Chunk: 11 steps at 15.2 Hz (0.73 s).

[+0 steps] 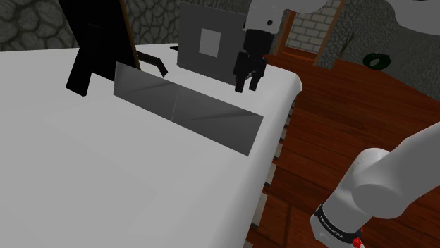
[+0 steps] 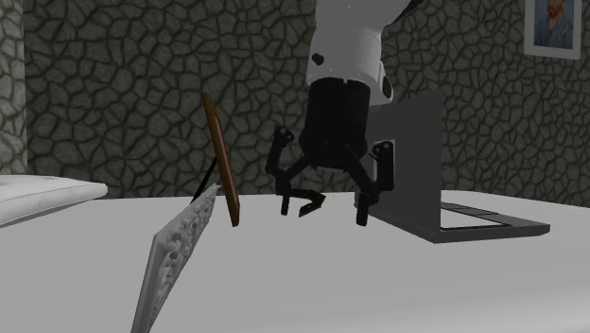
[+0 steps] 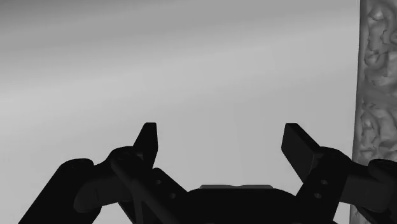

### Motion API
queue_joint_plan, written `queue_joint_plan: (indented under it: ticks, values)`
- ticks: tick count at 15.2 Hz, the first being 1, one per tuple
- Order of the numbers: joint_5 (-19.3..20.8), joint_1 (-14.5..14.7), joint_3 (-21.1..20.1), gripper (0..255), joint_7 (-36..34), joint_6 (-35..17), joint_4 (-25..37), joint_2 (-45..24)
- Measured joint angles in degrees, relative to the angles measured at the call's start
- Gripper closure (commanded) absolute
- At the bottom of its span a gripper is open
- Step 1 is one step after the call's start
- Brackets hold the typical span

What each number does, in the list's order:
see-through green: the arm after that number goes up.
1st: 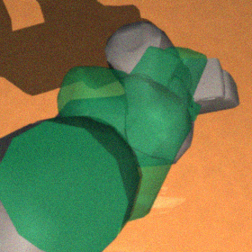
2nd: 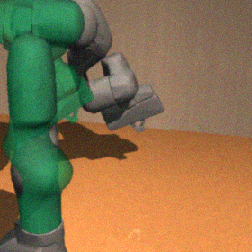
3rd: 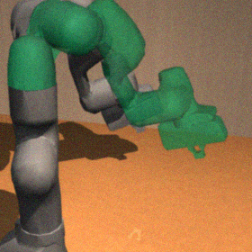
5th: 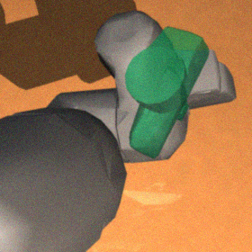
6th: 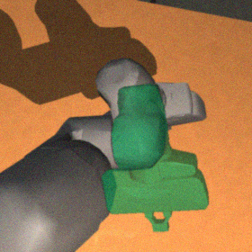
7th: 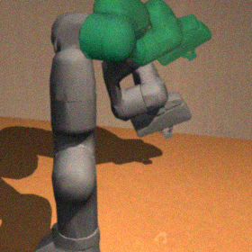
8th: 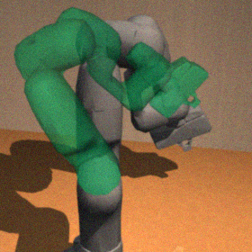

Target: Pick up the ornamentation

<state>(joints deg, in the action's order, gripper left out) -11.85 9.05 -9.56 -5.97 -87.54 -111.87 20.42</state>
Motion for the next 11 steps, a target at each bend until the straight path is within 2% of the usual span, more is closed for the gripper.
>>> queue_joint_plan:
  ticks: [11]
  values:
    - [-0.9, 5.2, -7.1, 0, -5.2, 1.3, 22.3, -19.7]
